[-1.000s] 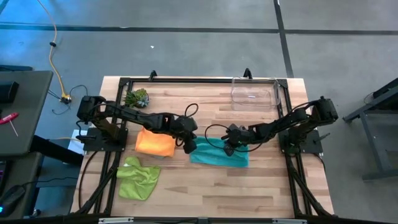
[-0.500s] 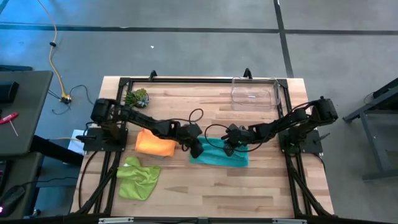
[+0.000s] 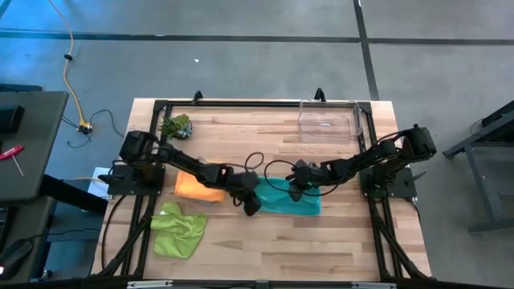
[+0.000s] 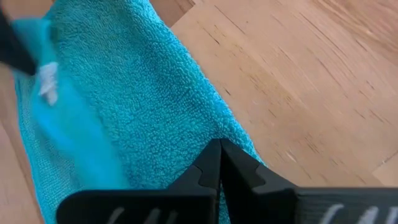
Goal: Fold microfiber towels
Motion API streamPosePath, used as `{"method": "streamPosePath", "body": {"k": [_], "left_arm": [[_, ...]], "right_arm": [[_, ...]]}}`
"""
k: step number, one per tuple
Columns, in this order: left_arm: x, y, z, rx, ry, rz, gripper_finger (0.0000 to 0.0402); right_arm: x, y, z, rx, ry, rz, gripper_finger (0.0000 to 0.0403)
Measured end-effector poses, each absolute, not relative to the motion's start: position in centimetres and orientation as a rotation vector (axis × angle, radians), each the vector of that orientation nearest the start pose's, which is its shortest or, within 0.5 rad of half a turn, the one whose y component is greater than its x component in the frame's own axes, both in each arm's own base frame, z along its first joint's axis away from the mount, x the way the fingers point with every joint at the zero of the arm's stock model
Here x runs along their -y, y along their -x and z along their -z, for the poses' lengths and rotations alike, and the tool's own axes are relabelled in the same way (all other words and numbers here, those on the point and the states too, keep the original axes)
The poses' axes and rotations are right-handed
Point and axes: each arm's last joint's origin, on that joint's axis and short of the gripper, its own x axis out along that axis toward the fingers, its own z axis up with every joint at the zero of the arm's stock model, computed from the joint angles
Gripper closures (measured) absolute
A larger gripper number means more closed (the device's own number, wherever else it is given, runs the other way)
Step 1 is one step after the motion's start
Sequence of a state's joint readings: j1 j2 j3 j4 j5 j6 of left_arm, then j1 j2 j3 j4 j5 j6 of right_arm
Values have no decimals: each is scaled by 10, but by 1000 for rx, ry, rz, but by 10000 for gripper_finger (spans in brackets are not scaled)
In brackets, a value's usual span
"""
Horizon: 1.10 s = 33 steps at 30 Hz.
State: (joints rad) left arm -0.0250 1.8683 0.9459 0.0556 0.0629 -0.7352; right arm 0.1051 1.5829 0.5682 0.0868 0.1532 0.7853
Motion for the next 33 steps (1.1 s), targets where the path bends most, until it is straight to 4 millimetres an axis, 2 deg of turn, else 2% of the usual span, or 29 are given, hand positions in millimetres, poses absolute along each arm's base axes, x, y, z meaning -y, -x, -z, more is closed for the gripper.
{"method": "streamPosePath", "body": {"k": [4,8,14,17,20,26,33], "left_arm": [[30,-355,-126,-884,728,-139,401],[37,-351,-155,-831,698,-9,401],[19,-340,-175,-749,544,-270,402],[8,-341,-168,-762,507,-338,401],[1,-344,-152,-814,518,-343,401],[-1,-346,-125,-910,520,-353,401],[0,-345,-119,-936,556,-378,402]], "right_arm": [[-23,-260,-114,-847,-609,400,403],[-23,-260,-114,-847,-608,400,403],[-23,-260,-114,-847,-610,401,403],[-23,-260,-114,-846,-610,401,403],[-23,-260,-114,-847,-610,399,403],[-23,-260,-114,-847,-611,399,403],[-23,-260,-114,-847,-612,399,403]]}}
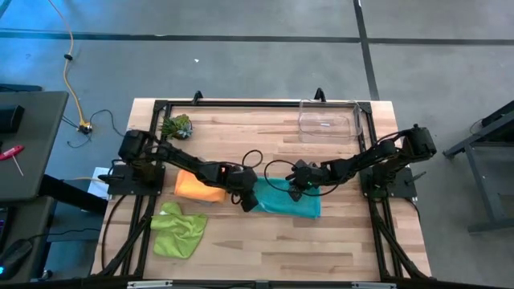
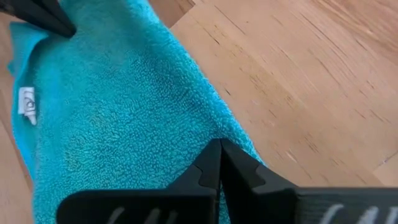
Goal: Fold microfiber towels
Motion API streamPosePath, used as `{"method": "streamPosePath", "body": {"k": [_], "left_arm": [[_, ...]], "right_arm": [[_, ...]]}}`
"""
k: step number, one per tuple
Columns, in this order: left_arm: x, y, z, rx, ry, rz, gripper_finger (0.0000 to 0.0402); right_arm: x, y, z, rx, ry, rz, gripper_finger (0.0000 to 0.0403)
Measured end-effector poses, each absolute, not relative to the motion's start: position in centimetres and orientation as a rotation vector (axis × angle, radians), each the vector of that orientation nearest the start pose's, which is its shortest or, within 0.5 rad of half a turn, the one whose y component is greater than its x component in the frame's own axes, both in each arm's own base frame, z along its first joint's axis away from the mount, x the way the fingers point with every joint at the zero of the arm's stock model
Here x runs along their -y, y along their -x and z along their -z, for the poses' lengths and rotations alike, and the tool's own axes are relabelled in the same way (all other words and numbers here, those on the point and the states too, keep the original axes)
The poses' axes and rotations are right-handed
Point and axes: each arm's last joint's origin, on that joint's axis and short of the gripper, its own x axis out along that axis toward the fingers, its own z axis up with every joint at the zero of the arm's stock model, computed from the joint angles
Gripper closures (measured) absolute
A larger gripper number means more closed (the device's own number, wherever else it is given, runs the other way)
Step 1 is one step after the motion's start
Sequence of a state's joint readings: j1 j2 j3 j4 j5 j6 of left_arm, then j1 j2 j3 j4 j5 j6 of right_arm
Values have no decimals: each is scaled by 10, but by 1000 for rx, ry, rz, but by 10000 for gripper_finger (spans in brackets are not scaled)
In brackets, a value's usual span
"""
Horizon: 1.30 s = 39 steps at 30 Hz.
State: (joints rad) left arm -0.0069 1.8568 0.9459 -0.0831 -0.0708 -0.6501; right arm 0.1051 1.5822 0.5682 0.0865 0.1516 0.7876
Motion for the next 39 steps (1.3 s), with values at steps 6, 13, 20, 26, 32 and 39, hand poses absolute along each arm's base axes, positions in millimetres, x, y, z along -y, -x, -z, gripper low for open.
{"method": "streamPosePath", "body": {"k": [6,13,20,26,32,39], "left_arm": [[15,-345,-122,-986,615,-205,401],[35,-343,-122,-1038,594,-41,401],[26,-339,-151,-938,540,-82,401],[6,-334,-178,-821,431,-190,401],[-11,-336,-169,-828,425,-260,402],[-10,-345,-145,-864,408,-250,402]], "right_arm": [[-23,-260,-114,-848,-613,396,403],[-23,-260,-114,-848,-612,395,403],[-23,-260,-114,-847,-613,396,403],[-23,-260,-117,-839,-615,393,403],[-22,-253,-148,-746,-605,363,403],[-24,-216,-188,-743,-583,357,403]]}}
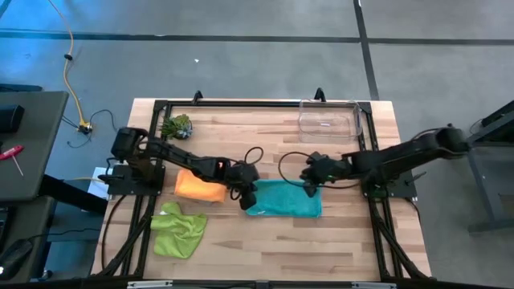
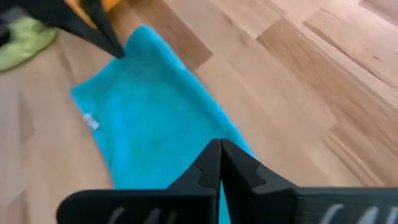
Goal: Fold microfiber towels
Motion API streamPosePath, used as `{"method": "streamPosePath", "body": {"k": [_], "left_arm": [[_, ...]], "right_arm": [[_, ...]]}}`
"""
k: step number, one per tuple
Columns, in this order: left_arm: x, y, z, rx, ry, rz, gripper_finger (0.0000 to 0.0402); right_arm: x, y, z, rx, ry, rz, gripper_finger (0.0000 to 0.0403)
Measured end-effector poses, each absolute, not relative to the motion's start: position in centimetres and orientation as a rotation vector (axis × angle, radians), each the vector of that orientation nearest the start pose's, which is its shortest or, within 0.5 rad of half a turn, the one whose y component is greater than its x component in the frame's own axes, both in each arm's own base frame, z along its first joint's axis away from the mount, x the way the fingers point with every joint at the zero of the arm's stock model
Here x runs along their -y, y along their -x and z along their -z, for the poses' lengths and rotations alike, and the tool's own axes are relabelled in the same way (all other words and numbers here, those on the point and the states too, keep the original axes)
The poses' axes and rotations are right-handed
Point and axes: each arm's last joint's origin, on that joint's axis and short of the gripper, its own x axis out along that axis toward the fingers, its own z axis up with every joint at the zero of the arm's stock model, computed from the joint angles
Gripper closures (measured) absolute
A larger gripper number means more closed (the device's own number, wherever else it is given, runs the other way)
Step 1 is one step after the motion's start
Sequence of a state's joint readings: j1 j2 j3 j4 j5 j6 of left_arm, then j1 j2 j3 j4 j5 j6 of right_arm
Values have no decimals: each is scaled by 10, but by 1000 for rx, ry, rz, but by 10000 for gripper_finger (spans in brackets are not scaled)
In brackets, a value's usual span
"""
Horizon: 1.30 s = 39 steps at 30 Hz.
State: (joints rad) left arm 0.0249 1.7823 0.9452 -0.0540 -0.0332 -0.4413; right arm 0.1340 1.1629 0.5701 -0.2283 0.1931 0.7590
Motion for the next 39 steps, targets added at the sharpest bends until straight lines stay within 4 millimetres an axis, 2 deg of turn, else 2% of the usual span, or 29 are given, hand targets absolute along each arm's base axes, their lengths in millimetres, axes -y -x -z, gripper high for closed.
{"method": "streamPosePath", "body": {"k": [7,12,20,23,27,34,37,39], "left_arm": [[1,-353,-140,-806,423,-208,401],[5,-358,-146,-740,408,-147,401],[4,-360,-148,-722,424,-132,402],[3,-360,-148,-723,428,-134,401],[2,-360,-148,-725,429,-136,401],[-1,-359,-147,-734,451,-109,401],[-1,-359,-147,-734,452,-109,402],[-1,-359,-147,-734,452,-108,402]], "right_arm": [[-32,-198,-204,-718,-575,334,403],[-33,-193,-201,-772,-559,350,403],[-32,-188,-197,-808,-658,430,402],[-32,-186,-195,-826,-695,464,389],[-30,-179,-193,-867,-745,530,335],[-27,-161,-190,-983,-895,646,188],[-29,-153,-177,-1030,-978,661,139],[-35,-153,-164,-1023,-1065,584,121]]}}
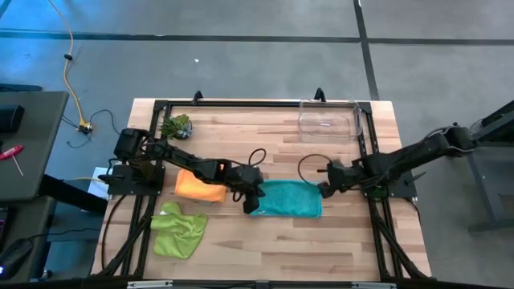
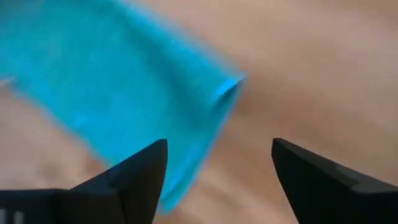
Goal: Fold microfiber towels
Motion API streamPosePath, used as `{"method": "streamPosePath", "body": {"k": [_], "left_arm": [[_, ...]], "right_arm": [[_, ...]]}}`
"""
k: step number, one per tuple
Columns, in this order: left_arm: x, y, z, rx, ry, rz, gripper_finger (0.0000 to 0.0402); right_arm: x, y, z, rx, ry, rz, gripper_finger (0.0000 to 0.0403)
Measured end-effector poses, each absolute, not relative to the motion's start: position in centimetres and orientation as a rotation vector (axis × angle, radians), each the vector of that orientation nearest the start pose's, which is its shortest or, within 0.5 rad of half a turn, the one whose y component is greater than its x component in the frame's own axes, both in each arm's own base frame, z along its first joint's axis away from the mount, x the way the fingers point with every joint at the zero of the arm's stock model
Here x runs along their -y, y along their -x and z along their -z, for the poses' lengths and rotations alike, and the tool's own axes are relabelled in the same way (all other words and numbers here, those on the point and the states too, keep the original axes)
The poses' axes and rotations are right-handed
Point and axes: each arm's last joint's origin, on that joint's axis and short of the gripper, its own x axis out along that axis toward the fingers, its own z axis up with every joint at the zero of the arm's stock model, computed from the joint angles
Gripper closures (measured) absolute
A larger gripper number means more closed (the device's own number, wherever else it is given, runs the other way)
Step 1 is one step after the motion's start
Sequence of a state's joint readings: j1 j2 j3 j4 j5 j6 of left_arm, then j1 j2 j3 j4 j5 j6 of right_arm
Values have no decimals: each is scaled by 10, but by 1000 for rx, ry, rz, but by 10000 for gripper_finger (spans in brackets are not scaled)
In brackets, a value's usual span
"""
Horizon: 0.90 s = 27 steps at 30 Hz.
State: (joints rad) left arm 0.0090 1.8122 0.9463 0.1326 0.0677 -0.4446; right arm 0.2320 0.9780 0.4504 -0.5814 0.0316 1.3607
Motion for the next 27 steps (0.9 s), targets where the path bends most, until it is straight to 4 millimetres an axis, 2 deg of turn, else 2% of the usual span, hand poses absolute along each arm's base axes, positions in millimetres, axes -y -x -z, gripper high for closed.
{"method": "streamPosePath", "body": {"k": [3,7,16,22,27], "left_arm": [[-1,-359,-147,-734,452,-108,401],[-1,-359,-147,-733,473,-114,401],[-2,-359,-147,-732,477,-117,401],[-3,-360,-148,-719,480,-118,401],[-5,-362,-151,-683,479,-114,401]], "right_arm": [[-45,-154,-146,-958,-1189,440,113],[-48,-146,-129,-942,-1253,461,112],[-50,-145,-124,-907,-1267,521,112],[-53,-155,-121,-887,-1296,544,112],[-57,-165,-122,-939,-1259,618,112]]}}
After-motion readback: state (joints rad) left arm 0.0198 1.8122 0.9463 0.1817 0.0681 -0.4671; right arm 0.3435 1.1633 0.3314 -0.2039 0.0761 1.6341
